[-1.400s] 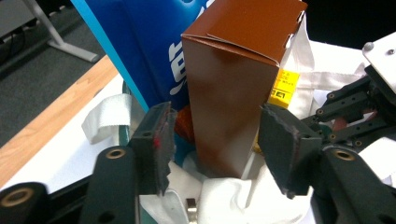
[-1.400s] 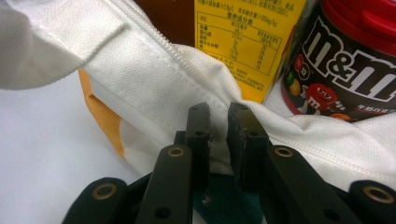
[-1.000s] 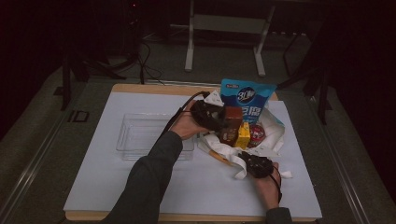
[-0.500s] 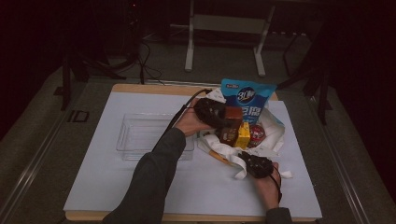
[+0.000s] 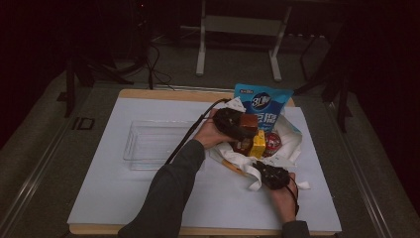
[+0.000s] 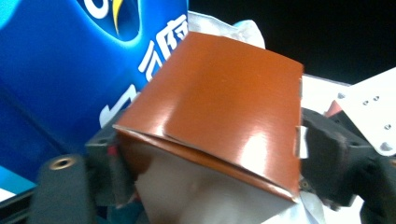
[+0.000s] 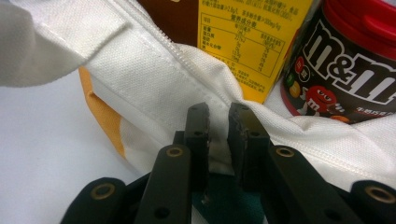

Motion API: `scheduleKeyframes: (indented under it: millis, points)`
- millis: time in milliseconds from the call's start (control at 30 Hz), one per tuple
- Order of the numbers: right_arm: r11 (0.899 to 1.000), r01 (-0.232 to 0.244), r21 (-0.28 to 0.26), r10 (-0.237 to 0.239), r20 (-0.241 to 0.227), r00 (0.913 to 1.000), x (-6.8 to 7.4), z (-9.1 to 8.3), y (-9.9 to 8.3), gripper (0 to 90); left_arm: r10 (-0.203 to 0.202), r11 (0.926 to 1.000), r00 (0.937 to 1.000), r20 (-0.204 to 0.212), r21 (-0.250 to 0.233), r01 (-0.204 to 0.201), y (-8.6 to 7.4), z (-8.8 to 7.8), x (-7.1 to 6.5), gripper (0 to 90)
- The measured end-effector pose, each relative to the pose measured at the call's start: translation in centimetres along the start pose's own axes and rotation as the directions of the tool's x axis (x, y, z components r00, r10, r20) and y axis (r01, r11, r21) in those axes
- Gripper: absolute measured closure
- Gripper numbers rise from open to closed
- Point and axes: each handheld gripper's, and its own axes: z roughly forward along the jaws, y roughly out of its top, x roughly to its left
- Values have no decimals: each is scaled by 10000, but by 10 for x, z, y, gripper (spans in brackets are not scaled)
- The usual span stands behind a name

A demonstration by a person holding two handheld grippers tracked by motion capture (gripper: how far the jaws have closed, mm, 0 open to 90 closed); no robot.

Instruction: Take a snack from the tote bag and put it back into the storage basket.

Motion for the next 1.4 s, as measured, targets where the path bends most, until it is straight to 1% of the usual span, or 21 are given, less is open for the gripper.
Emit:
scheduleKeyframes:
  millis: [67, 133, 233, 300, 433, 533, 633, 700, 800, 867, 933, 1067, 1133, 1233, 1267, 1333, 1400]
  points:
    - [10000, 41, 6, -41, 27, 10000, 0, 0, 0, 779, 42, 10000, 10000, -85, -47, -43, -1, 0, -2, 290]
    - [9999, 129, -2, -129, 84, 9999, 1, 0, 0, 779, 97, 9999, 9999, -34, -140, -97, -2, -2, -4, 314]
    - [9999, 125, -9, -124, 76, 9999, 1, 0, 0, 779, 38, 9990, 9999, 129, -447, -33, -5, -4, -5, 342]
    - [9999, 114, -6, -114, 63, 9999, 1, 0, 0, 779, -52, 9972, 9999, 133, -739, 62, -7, -4, -7, 351]
    - [9999, 129, -14, -129, 70, 9999, 1, 0, 0, 779, -419, 9892, 9985, 360, -1392, 466, -10, -1, -7, 344]
    - [9999, 118, -21, -118, 63, 9999, 1, 0, 0, 780, -744, 9800, 9955, 585, -1807, 838, -9, 3, -6, 333]
    - [9999, 108, -27, -108, 58, 9999, 1, 0, 0, 779, -745, 9773, 9958, 534, -1946, 836, -8, 6, -6, 330]
    - [9999, 102, -27, -102, 54, 9999, 1, 0, 0, 779, -766, 9772, 9961, 445, -1950, 839, -8, 8, -8, 331]
    - [9999, 104, -26, -103, 55, 9999, 1, 0, 0, 779, -635, 9788, 9979, 158, -1942, 654, -8, 7, -10, 362]
    - [9999, 105, -24, -105, 54, 9999, 1, 0, 0, 779, -540, 9801, 9985, 48, -1908, 540, -8, 6, -12, 383]
    - [9999, 109, -23, -109, 52, 9999, 1, 0, 0, 779, -481, 9803, 9988, -31, -1920, 466, -8, 3, -12, 391]
    - [9999, 107, -29, -107, 50, 9999, 1, 0, 0, 779, -468, 9763, 9988, -125, -2119, 431, -8, -6, -13, 400]
    - [9999, 106, -22, -106, 57, 9999, 1, 0, 0, 779, -487, 9733, 9988, -109, -2249, 450, -7, -12, -12, 404]
    - [9999, 117, -21, -117, 65, 9999, 1, 0, 0, 780, -448, 9720, 9988, -192, -2317, 392, -5, -21, -11, 409]
    - [9999, 119, -16, -119, 64, 9999, 1, 0, 0, 780, -460, 9705, 9988, -188, -2375, 403, -4, -24, -11, 410]
    - [9999, 111, -21, -111, 60, 9999, 1, 0, 0, 779, -597, 9632, 9981, -145, -2632, 538, -4, -30, -10, 412]
    - [9999, 127, -33, -127, 63, 9999, 1, 0, 0, 779, -610, 9573, 9980, -183, -2840, 533, -2, -36, -9, 414]
